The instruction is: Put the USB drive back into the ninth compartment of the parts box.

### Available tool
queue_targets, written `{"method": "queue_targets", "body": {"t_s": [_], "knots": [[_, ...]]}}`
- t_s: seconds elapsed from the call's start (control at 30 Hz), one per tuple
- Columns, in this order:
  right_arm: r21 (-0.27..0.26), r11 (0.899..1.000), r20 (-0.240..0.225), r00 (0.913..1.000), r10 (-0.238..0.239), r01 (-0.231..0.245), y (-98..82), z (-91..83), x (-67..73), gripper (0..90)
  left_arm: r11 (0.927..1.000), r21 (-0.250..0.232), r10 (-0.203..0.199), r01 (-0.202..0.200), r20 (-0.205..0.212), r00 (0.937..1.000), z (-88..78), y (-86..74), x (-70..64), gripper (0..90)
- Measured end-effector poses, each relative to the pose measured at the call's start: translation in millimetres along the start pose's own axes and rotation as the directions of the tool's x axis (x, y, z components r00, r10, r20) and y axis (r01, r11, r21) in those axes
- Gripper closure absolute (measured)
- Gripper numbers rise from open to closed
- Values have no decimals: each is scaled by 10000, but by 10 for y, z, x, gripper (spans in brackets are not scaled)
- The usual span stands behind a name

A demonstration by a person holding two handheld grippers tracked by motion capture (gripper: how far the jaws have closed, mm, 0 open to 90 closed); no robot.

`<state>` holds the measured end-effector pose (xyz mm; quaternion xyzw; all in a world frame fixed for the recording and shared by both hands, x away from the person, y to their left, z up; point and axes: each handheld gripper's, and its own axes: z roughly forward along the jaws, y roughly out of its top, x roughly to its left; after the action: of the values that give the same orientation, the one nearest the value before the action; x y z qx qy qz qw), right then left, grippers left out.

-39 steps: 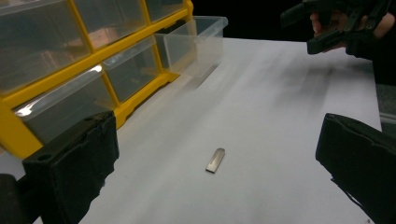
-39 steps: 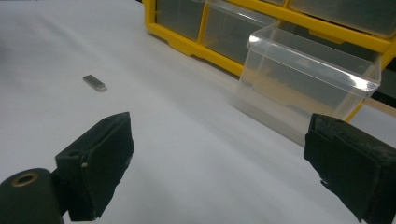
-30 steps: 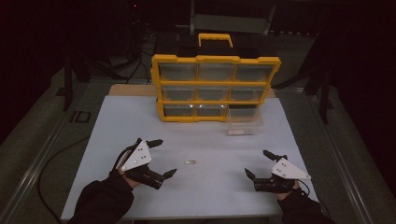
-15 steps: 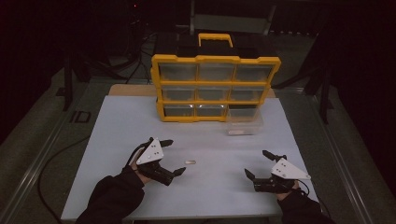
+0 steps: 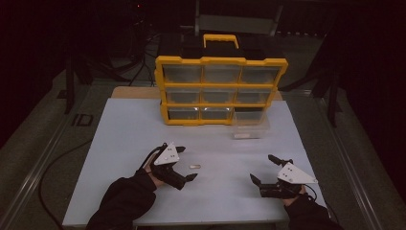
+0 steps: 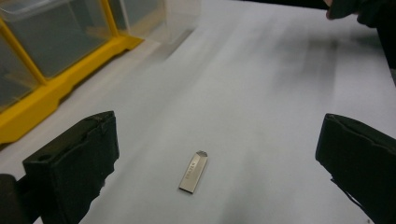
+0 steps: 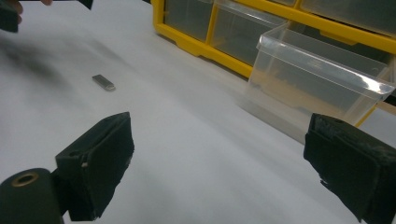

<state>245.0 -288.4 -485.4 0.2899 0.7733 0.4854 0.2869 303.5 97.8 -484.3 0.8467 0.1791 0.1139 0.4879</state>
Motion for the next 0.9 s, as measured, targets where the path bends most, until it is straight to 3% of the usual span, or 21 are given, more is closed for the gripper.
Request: {"method": "queue_targets", "body": {"t_s": [0.17,0.5,0.63,0.9], "knots": [[8,10000,-48,10000,-27,27,-1,1,3,80,9997,233,25,-22,-122,9999,109,11,14,0],[0,10000,-71,10000,8,-8,-2,0,2,80,9967,780,-216,210,73,9997,264,-25,114,0],[0,10000,-38,10000,39,-39,-2,-2,-2,80,9918,1275,-105,97,62,9999,331,-43,134,1],[-11,10000,-15,10000,38,-38,-3,-2,-3,80,9834,1796,-268,256,44,9996,425,-78,169,82]]}}
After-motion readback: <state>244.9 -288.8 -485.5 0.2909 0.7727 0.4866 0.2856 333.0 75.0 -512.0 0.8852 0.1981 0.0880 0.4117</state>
